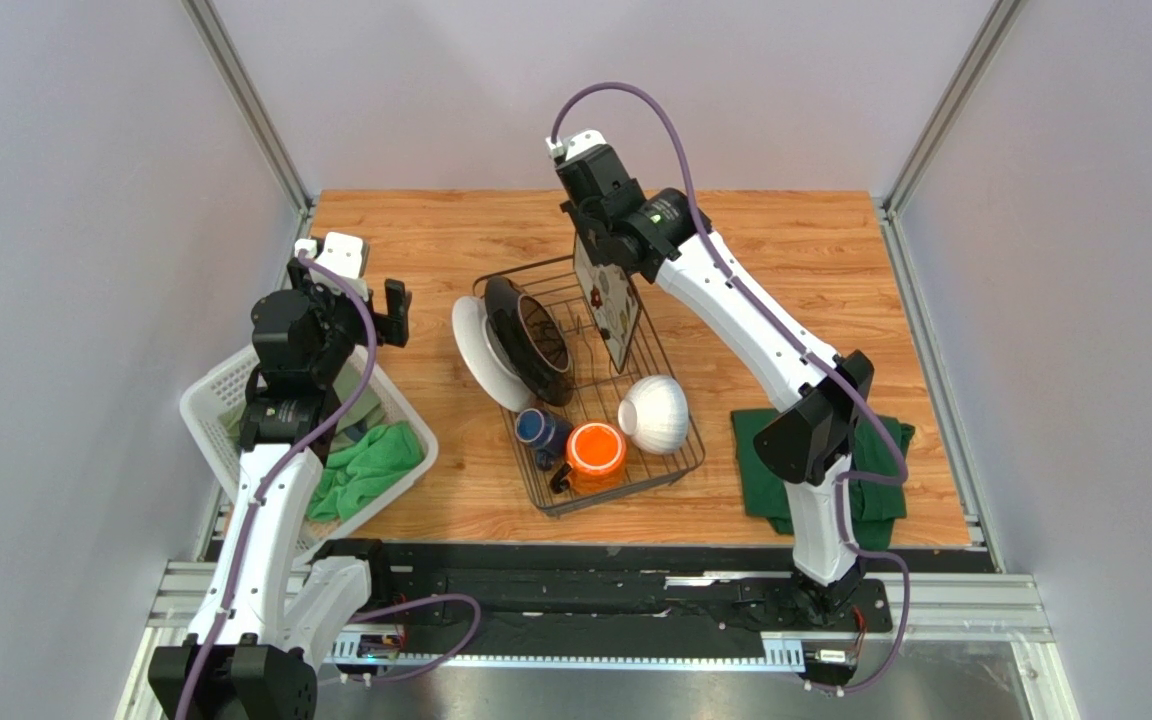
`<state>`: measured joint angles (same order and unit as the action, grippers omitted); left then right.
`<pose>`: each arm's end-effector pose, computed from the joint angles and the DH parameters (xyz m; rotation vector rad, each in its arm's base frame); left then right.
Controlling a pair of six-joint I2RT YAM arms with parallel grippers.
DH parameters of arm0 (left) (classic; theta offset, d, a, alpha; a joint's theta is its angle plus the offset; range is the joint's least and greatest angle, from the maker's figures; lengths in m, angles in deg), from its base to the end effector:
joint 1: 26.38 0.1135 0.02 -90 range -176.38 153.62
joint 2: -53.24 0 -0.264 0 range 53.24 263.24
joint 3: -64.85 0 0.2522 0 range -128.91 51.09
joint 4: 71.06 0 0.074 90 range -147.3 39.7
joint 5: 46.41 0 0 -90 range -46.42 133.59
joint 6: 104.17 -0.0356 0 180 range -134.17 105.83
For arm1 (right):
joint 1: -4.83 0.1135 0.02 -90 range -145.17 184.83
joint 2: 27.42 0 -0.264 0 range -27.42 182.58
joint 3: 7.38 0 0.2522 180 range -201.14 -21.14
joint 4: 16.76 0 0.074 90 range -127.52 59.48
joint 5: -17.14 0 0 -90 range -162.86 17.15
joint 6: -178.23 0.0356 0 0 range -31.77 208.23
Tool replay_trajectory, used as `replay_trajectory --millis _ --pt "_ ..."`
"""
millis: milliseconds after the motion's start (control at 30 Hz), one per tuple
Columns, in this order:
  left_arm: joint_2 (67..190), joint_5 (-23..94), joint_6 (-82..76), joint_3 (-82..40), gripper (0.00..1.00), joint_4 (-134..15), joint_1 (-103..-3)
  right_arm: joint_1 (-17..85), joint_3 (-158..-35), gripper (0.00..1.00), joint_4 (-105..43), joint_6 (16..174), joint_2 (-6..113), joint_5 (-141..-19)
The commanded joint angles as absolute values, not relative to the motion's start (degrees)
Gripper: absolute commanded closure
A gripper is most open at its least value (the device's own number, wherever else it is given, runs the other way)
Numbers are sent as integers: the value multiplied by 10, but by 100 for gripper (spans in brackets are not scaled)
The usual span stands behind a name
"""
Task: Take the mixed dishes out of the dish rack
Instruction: Pick up the plate from the dish rack, then place the plate at the center of the board.
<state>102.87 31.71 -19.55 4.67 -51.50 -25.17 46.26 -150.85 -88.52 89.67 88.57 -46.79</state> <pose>0.2045 -0.0030 0.3438 0.2151 1.7121 -0.0942 0.3367 0.2763 0.3932 -0.5609 2.1813 -0.1377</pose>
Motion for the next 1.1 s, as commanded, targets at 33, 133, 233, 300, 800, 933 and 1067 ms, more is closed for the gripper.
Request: replay_trajectory --millis 33,133,233,300,800,933,1067 --pt "1024 317 -204 42 5 -521 -252 456 -1552 100 -833 854 813 -405" --pt "1024 317 -202 42 5 -520 -252 457 -1559 100 -831 852 809 -403" --pt "1025 316 -201 40 5 -521 -252 455 -1566 100 -824 846 803 -397" --pt "1025 316 -199 41 5 -521 -252 453 -1572 100 -821 844 798 -395" --pt "1027 271 -206 42 5 -514 -252 335 -1586 100 -800 878 758 -498" --pt "1029 245 -211 43 5 -512 -252 273 -1568 100 -794 910 745 -574" --pt "1033 219 -215 42 5 -510 -252 185 -1545 100 -787 944 747 -658"
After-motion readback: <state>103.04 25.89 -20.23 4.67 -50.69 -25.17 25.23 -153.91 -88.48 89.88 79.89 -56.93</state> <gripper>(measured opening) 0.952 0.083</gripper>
